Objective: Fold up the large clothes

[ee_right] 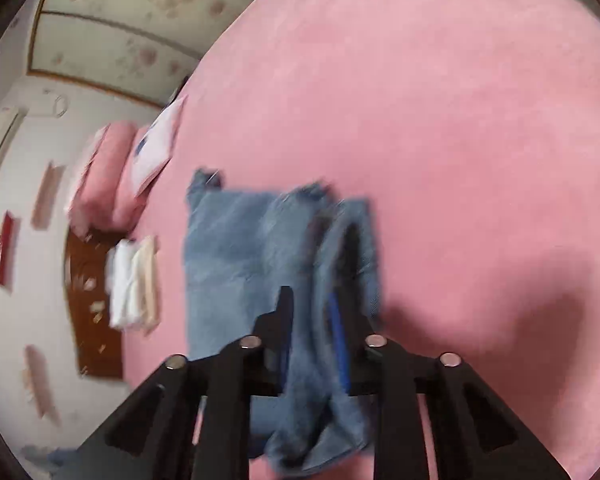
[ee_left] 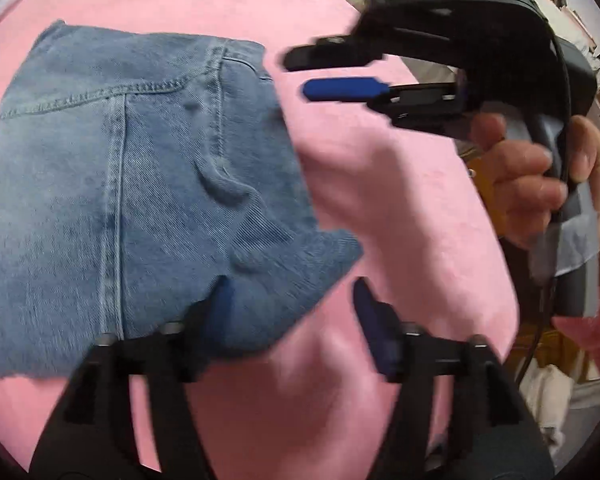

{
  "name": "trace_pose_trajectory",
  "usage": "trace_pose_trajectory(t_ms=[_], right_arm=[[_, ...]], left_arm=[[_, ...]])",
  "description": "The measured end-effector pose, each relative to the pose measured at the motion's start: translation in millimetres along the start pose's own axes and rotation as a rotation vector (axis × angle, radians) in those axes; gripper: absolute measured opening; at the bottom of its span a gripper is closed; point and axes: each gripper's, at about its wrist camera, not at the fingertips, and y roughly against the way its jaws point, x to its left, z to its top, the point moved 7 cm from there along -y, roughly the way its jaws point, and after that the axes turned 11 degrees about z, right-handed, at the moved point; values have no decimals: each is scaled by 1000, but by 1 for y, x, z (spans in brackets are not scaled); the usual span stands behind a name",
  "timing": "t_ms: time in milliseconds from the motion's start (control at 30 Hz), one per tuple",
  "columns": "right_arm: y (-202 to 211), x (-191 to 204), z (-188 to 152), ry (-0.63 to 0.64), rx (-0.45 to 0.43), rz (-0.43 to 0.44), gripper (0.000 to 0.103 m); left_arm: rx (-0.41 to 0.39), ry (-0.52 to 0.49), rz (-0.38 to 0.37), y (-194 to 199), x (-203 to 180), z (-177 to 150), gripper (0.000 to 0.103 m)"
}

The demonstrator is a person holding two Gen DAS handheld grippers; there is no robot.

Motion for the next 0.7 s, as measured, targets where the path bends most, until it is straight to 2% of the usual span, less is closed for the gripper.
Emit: trace_pose_trajectory(t_ms=[67,167,267,400,433,467,500,600,700], right_arm=[[-7,4,-24,6,45,-7,35],[-29,3,-46,34,114,-73,35],[-43,-3,-62,53,168,-174,35],[-83,-4,-69,82,196,-289,35],[-99,-3,-69,101,189,-306,32],[-108,2,-68,135,171,-315,12],[-111,9,-68,171,145,-315,7],[-87,21,-69,188,40,-319,5],[-52,26,-71,146,-56,-296,4]], left_arm=[[-4,-10,10,10,-6,-1,64],[-19,7,48,31,2,-5,65],[-30,76,74,50,31,-8,65],[-71,159,166,70,86,1,65],[-83,181,186,72,95,7,65],[-91,199,202,74,104,10,65],[-99,218,225,76,116,15,65],[-130,252,296,83,143,32,65],[-157,258,336,91,156,39,65]])
